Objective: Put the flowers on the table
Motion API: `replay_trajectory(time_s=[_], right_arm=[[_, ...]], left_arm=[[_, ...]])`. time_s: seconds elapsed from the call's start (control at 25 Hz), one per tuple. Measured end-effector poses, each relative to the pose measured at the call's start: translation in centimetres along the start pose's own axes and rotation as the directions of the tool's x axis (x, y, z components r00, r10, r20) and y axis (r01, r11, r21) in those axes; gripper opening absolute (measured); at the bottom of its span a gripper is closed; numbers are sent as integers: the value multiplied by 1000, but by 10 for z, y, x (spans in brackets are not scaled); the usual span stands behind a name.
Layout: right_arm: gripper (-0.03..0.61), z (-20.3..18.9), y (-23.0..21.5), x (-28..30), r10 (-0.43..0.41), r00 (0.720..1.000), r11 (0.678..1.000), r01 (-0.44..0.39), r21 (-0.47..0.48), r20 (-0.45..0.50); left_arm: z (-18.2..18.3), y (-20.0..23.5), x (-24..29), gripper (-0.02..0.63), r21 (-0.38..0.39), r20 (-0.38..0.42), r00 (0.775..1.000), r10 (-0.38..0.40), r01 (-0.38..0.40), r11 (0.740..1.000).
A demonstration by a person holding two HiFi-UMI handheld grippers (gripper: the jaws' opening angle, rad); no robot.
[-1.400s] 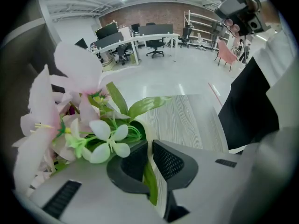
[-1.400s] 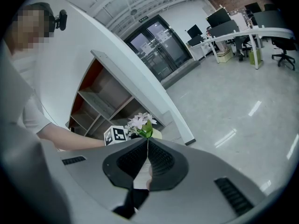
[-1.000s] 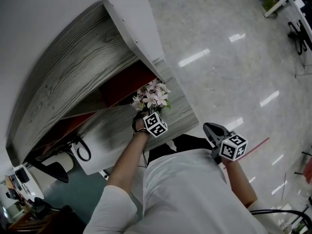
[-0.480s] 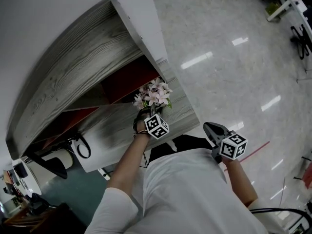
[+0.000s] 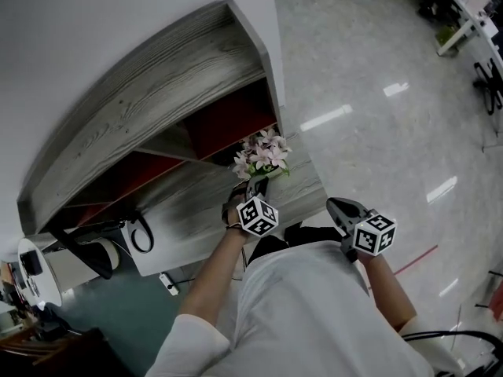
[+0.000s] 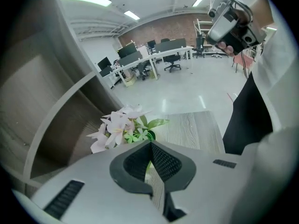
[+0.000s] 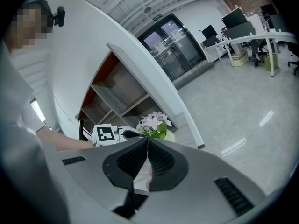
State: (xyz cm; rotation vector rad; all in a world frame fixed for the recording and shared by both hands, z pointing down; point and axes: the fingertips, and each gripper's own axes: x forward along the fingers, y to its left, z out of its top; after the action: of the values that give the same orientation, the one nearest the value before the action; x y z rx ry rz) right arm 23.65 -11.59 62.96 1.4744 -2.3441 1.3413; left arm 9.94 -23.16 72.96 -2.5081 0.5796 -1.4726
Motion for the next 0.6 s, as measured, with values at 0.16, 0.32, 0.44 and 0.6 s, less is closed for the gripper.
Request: replay_trajectory(time_s=[0.16, 0.32, 0.44, 0.6], right_arm=[[18, -7, 16, -3, 9, 1000, 1000, -9, -2, 5], [18, -14, 30, -7, 12, 1000, 1000, -12, -21, 9], [18, -23, 44, -11, 16, 1000, 999, -16, -36, 10], [18, -37, 62, -19, 16, 1000, 998, -15, -57, 19]], left_arm=[[-4, -2, -35, 11, -100, 42, 999, 32, -28, 995], [-2, -10, -72, 9, -198, 111, 993, 46, -23, 980], [-5, -24, -100, 9, -240, 144, 989, 32, 3, 971], [-6, -44, -134, 9, -291, 197, 980, 17, 42, 956]])
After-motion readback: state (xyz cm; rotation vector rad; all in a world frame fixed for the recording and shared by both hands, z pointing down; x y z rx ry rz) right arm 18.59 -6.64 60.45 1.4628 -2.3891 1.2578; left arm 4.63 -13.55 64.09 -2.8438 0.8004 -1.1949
